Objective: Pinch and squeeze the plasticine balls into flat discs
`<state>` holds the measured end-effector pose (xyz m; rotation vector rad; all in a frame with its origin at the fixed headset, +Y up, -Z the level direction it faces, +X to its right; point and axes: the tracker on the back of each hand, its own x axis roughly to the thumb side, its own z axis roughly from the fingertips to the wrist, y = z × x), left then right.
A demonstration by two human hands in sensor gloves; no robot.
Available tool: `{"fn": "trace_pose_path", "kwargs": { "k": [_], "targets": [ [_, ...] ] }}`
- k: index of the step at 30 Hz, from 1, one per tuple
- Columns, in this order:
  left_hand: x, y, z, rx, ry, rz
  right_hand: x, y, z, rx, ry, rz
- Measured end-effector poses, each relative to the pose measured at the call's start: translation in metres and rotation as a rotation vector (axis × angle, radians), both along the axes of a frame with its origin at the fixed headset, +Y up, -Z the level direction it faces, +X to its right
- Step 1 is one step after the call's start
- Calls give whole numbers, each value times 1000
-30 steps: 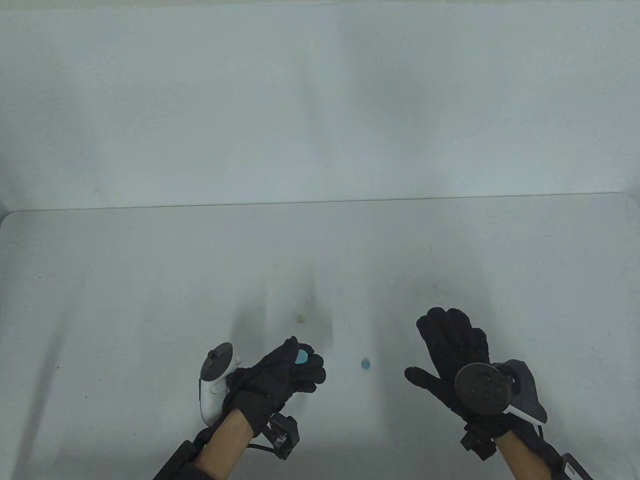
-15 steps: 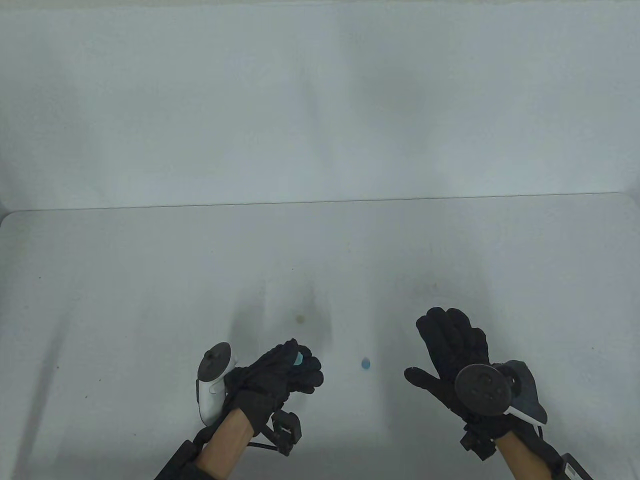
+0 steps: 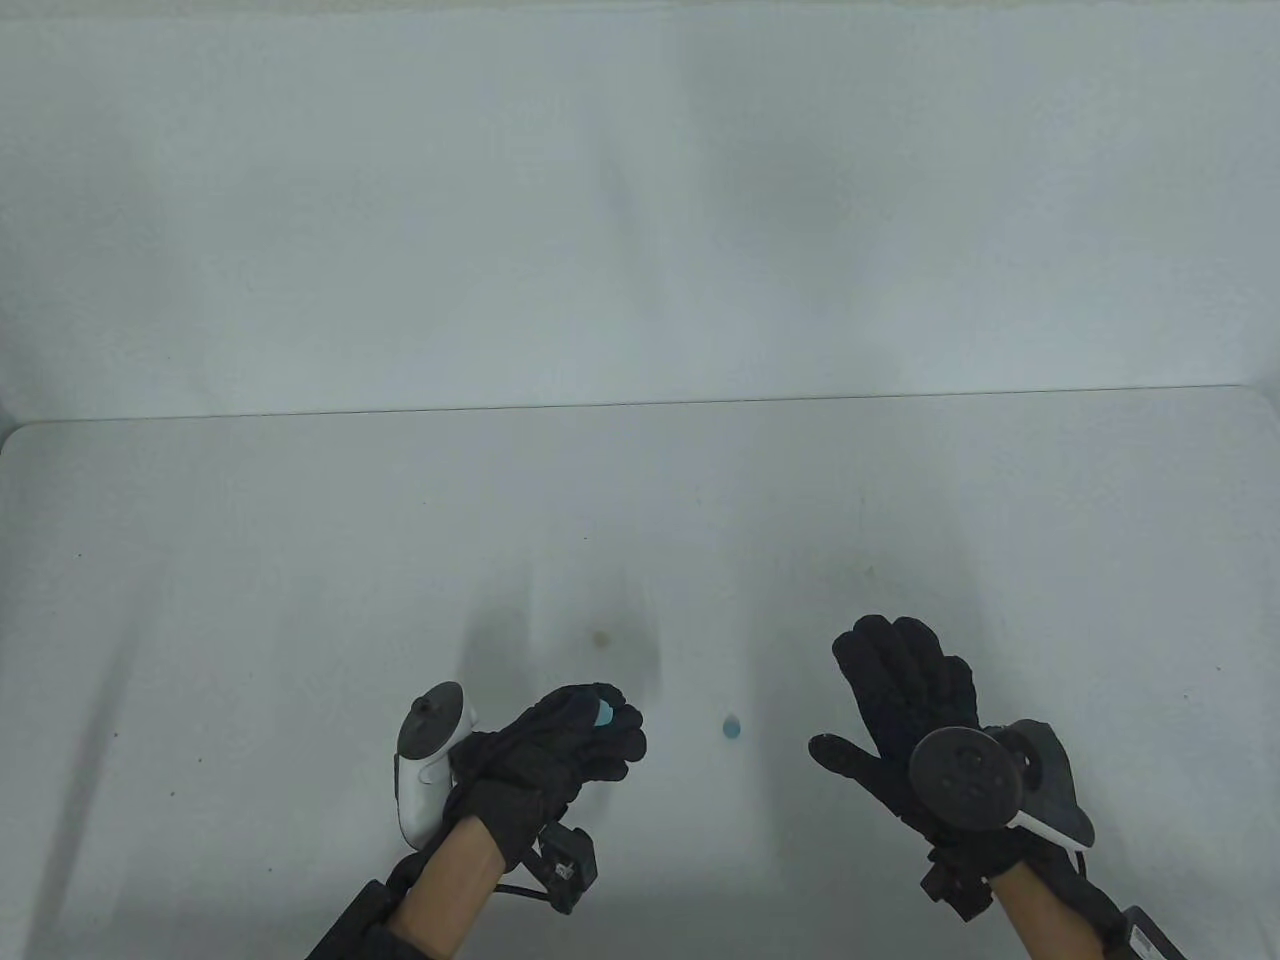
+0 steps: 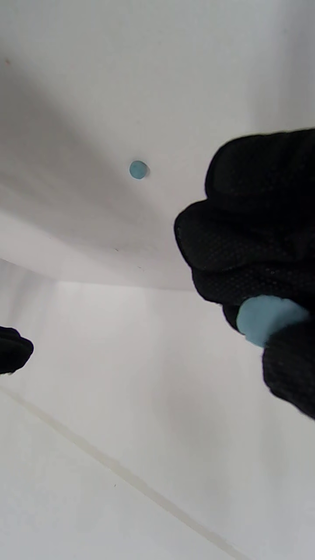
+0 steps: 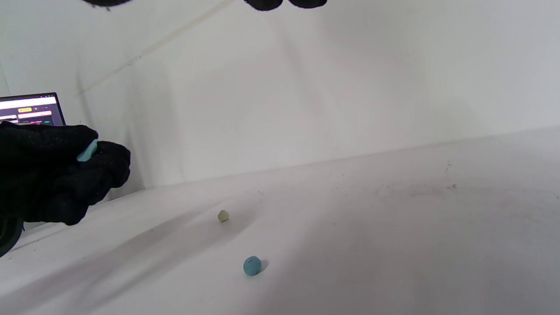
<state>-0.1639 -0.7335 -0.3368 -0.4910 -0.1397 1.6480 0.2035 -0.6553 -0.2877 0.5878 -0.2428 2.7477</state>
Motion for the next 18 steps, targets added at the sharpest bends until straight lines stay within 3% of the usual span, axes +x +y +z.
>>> {"fn": "trace_pose_path", "kwargs": {
  "k": [6, 11, 13, 18],
  "targets": [
    [2, 1, 0, 7, -33, -21, 0, 0, 0, 1, 0, -1],
    [1, 6, 0, 59, 16, -132, 0, 0, 0, -1, 2, 0],
    [-3, 9, 1, 54, 113, -193, 0, 0, 0, 4, 2, -1],
    [-8, 4, 0, 32, 125, -214, 0, 1, 1, 9, 5, -1]
  ]
}}
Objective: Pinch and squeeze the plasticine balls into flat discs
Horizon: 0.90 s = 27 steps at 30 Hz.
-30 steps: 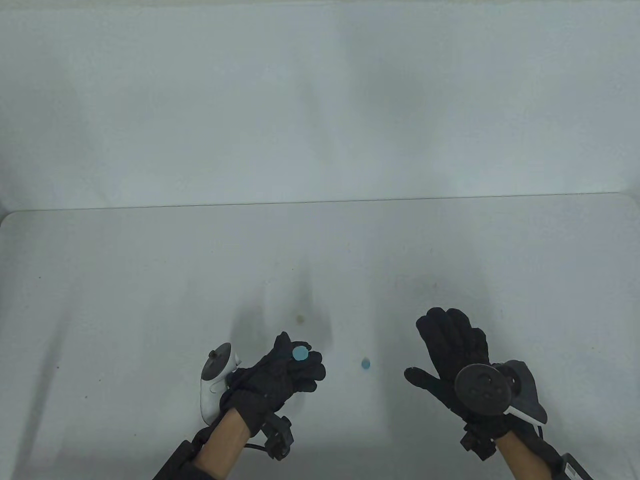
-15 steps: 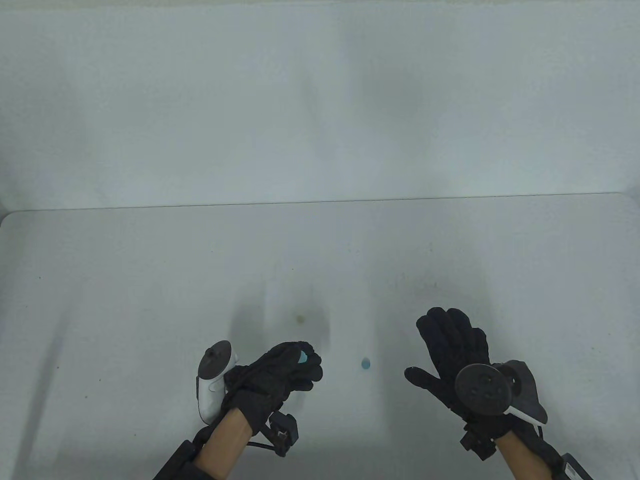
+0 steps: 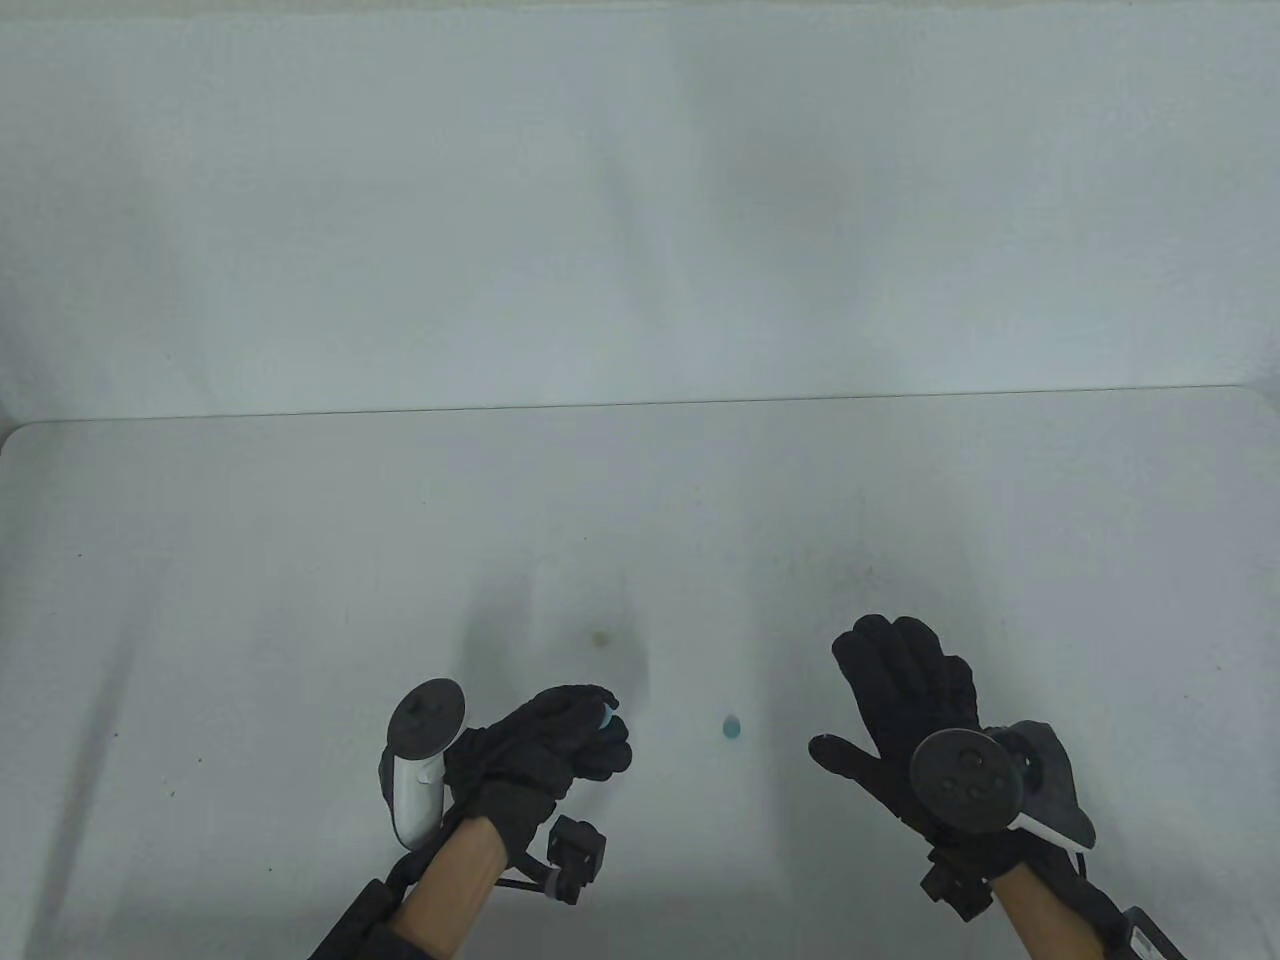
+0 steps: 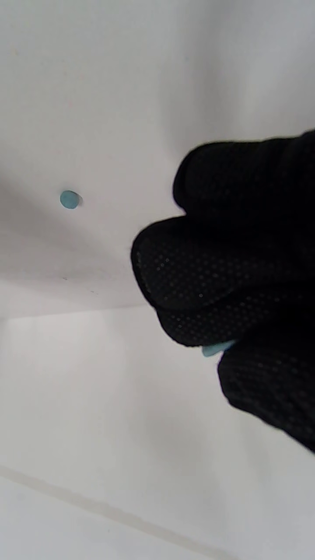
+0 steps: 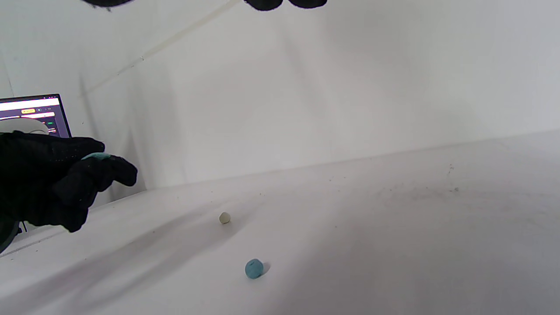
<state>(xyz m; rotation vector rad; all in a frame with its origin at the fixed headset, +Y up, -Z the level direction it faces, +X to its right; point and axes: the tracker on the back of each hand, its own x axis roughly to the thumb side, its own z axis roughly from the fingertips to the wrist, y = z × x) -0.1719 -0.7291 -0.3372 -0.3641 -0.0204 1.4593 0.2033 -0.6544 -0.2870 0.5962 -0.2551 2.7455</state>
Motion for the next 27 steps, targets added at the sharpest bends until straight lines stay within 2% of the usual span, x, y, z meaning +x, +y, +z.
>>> {"fn": "trace_pose_path", "kwargs": {
  "k": [12, 17, 21, 24, 27],
  "targets": [
    [4, -4, -2, -53, -78, -31, 0, 0, 1, 5, 4, -12],
    [1, 4, -8, -47, -118, -234, 1, 1, 0, 1, 3, -22],
    [0, 9, -12, 11, -106, -458, 0, 1, 1, -1, 13, -23],
    [0, 7, -13, 38, -105, -592, 0, 0, 1, 2, 16, -20],
    [0, 0, -13, 20, -125, -686, 0, 0, 1, 1, 18, -21]
  ]
}}
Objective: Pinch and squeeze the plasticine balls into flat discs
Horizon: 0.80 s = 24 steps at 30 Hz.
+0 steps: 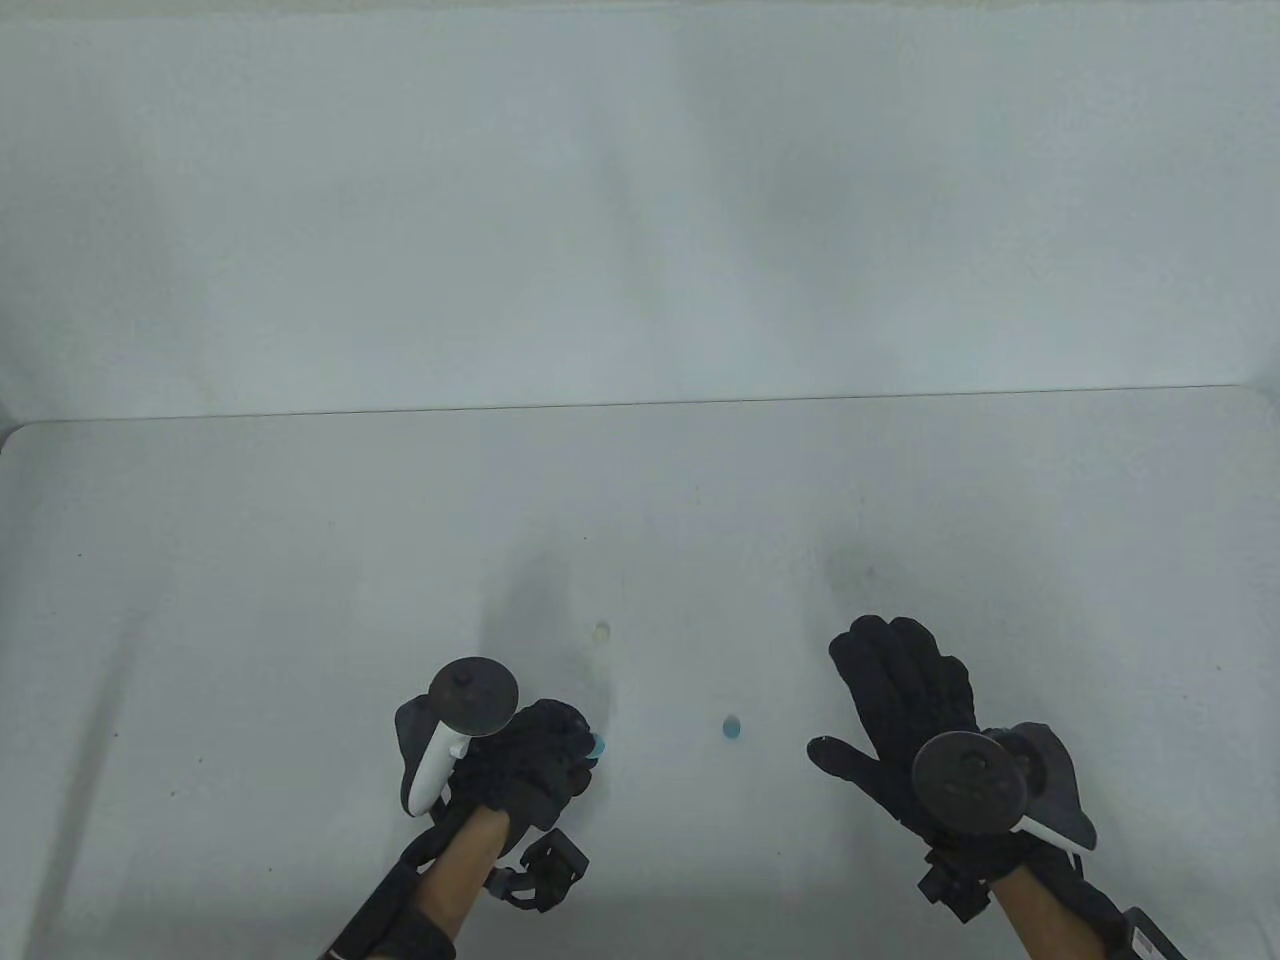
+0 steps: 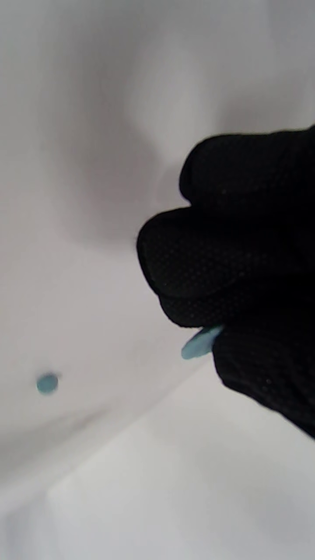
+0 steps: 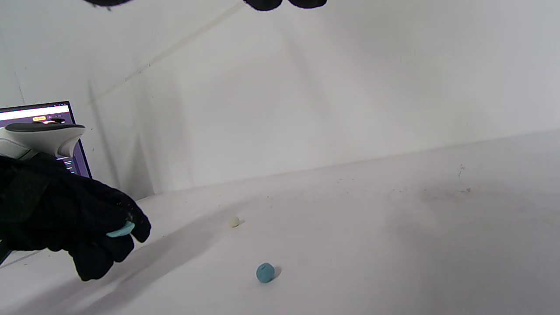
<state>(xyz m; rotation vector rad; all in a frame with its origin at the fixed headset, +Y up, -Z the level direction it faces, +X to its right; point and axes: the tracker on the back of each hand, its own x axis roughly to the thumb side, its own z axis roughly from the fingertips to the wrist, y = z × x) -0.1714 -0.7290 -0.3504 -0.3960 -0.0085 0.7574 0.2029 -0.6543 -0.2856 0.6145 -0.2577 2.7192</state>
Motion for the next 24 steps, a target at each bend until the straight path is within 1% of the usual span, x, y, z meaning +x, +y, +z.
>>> {"fn": "trace_pose_path", "kwargs": {
  "k": [2, 6, 11, 14, 16, 19, 24],
  "targets": [
    [0, -5, 0, -39, -11, -20, 0, 0, 0, 1, -1, 1],
    [5, -10, 0, -73, -43, -73, 0, 0, 0, 0, 2, -1],
    [19, -12, -2, -70, -123, -271, -1, 0, 1, 2, 9, -3],
    [26, -12, -3, -46, -150, -333, -1, 0, 1, 5, 11, -3],
    [32, -10, -4, -39, -183, -409, -1, 1, 1, 7, 15, -4],
    [44, -8, -2, 19, -264, -566, -2, 1, 2, 7, 16, -3],
    [55, -9, 0, 77, -310, -681, -2, 1, 2, 7, 19, -3]
  ]
}}
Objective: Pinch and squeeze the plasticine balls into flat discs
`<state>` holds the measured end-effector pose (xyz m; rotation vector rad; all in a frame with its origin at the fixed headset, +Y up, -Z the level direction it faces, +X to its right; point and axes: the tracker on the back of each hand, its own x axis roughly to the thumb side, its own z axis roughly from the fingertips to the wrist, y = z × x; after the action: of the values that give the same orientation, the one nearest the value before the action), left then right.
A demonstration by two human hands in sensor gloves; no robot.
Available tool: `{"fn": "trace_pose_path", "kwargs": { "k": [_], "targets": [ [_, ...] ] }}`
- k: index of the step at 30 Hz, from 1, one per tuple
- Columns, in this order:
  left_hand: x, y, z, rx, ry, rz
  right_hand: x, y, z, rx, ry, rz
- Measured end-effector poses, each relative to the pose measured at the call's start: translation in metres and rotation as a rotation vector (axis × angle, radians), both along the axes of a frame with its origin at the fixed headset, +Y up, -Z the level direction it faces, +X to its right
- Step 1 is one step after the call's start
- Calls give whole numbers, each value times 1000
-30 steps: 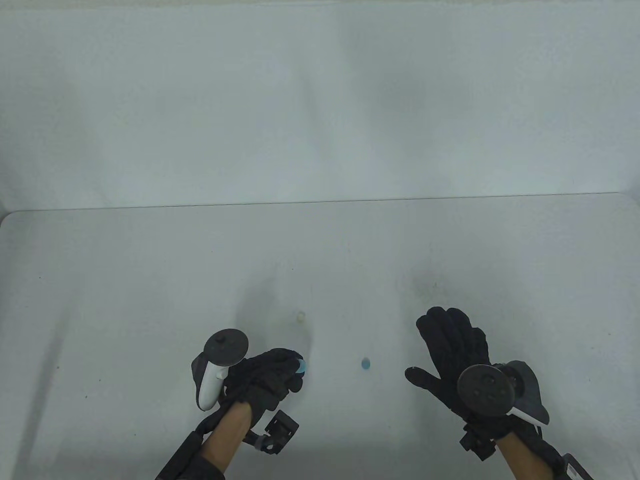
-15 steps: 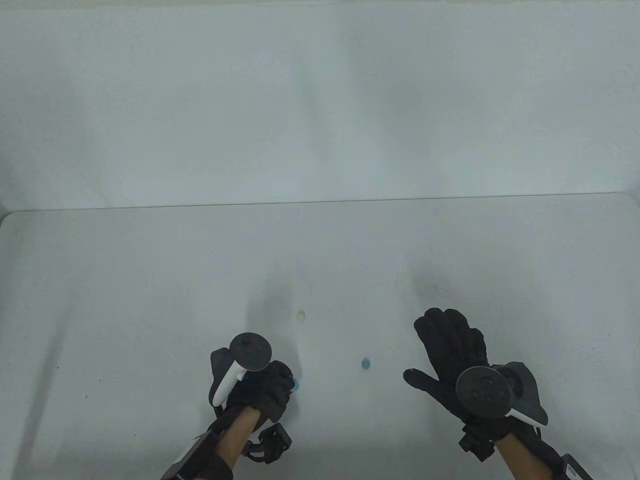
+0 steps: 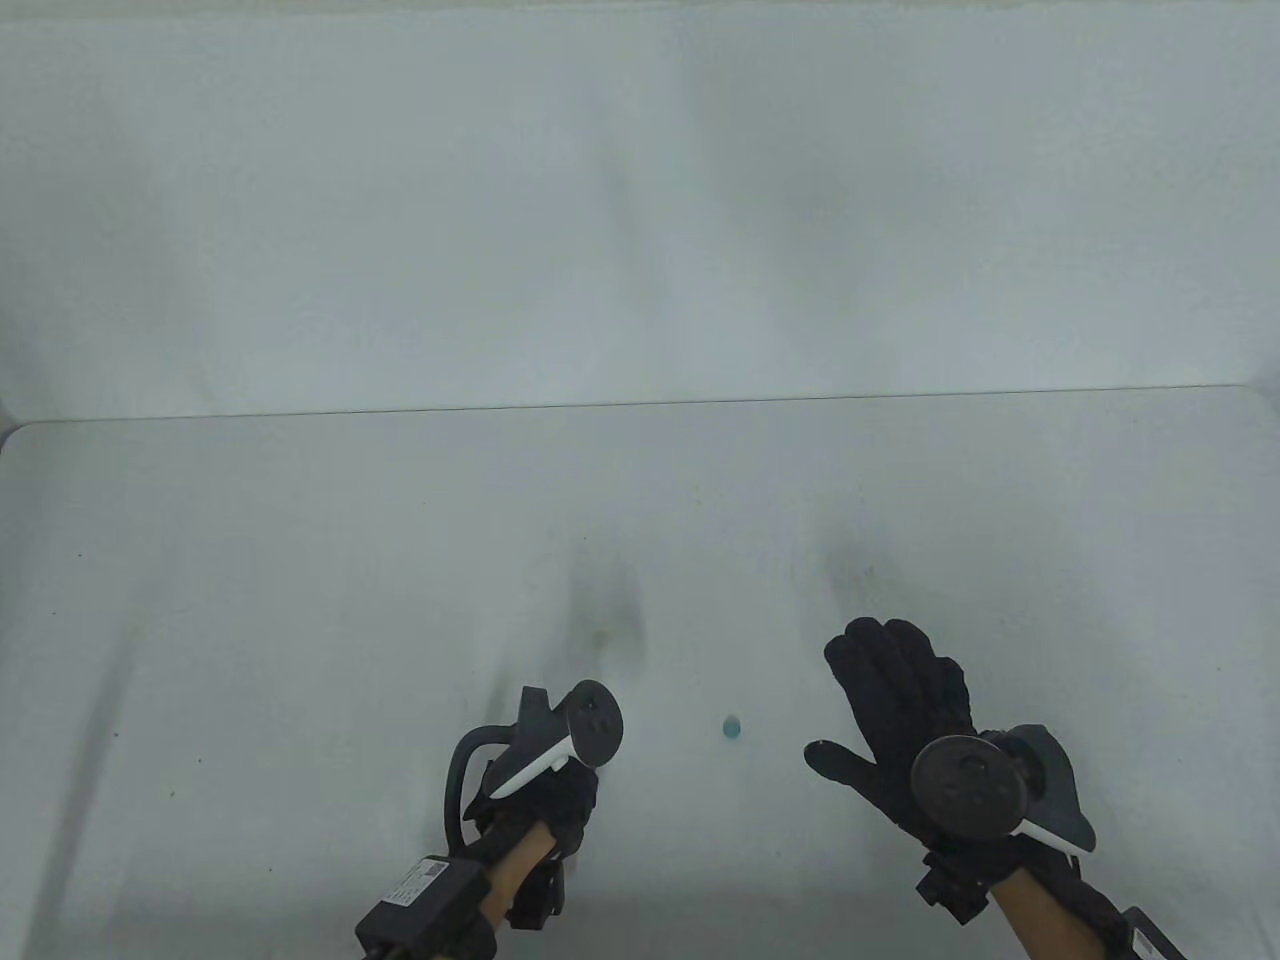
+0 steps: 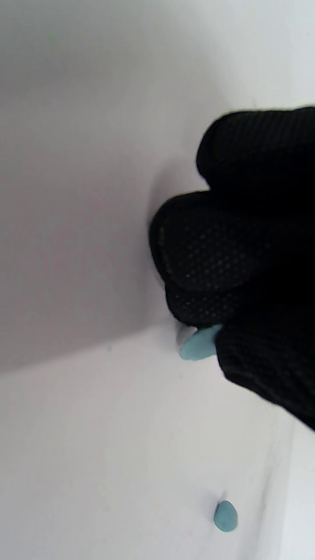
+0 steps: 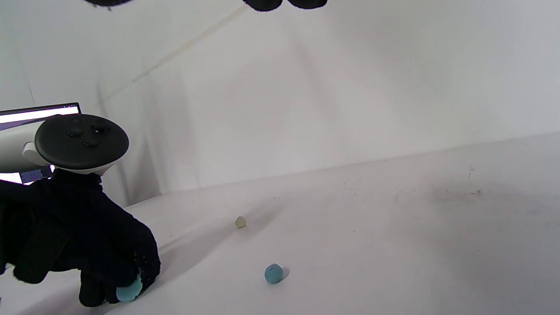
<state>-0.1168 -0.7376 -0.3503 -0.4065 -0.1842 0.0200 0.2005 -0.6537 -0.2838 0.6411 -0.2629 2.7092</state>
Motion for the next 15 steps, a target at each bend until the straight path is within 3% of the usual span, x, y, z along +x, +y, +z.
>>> {"fn": "trace_pose_path", "kwargs": {
  "k": [8, 15],
  "targets": [
    [6, -5, 4, 127, -87, -183, -1, 0, 0, -2, -1, 1],
    [-8, 0, 2, 80, -5, -42, 0, 0, 0, -7, -5, 2]
  ]
}}
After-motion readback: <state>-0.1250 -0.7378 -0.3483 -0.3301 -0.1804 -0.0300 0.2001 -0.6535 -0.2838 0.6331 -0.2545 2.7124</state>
